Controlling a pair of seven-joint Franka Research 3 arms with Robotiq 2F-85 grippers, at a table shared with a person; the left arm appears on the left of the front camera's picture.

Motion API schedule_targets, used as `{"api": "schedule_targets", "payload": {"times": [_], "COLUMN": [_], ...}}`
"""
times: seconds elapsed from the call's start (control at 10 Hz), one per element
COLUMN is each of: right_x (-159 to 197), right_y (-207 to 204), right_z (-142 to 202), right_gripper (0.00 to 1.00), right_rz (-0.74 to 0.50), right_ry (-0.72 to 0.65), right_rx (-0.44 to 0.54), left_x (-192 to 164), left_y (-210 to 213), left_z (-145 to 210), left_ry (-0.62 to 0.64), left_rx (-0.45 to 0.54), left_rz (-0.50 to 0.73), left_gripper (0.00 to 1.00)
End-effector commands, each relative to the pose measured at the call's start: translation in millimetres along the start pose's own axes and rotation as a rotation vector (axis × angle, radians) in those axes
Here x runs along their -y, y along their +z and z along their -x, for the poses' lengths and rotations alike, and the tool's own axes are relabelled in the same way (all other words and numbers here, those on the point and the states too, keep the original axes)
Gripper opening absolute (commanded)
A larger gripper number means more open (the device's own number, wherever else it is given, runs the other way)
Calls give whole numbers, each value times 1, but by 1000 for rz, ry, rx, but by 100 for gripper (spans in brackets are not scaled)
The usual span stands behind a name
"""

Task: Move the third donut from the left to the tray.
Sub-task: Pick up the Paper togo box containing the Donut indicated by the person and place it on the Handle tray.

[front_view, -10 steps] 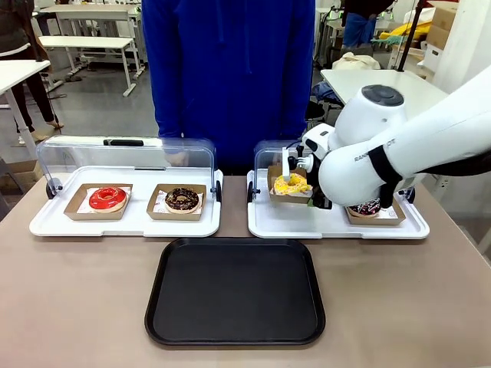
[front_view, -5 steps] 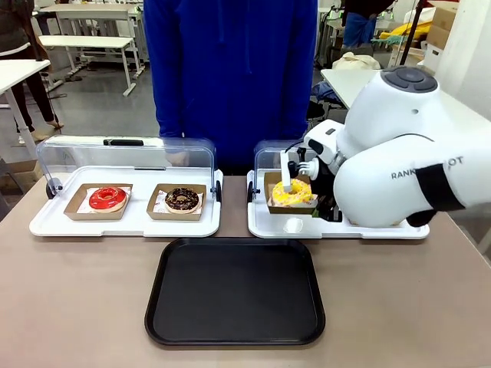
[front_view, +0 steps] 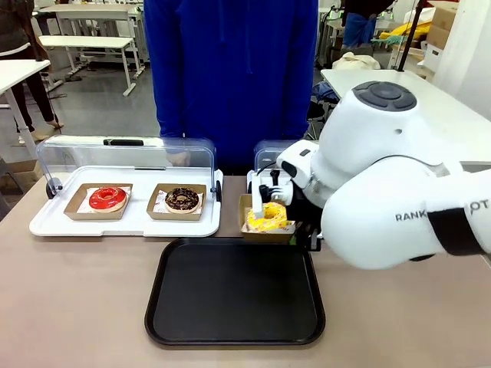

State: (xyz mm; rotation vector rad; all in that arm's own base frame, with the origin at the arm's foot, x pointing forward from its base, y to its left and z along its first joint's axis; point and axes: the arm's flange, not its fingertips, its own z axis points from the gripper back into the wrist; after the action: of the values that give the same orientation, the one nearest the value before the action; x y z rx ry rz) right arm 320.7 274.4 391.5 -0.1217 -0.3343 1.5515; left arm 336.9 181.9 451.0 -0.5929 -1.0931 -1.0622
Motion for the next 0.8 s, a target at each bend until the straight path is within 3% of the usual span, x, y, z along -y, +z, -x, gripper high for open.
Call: {"api": "schedule_targets", "payload": {"times": [0.0,0.5,0.7], "right_x": [-38,-91,-94], "right_y": [-14,-44,-56], "right_z": [0,-22,-20], "right_gripper": [2,2,2], "right_rz": [-23,-53,-47], "right_ry": [-22,-30,-46], "right_rx": [-2,-11,-19], "left_x": [0,0,0], "left_y": [-1,-1,-1], "left_z": [-1,-1,-1], "left_ry": [-16,-16,-16], "left_rx": [22,22,22], "left_rz": [-6,-6,-6], "left_gripper": [100,100,100]}}
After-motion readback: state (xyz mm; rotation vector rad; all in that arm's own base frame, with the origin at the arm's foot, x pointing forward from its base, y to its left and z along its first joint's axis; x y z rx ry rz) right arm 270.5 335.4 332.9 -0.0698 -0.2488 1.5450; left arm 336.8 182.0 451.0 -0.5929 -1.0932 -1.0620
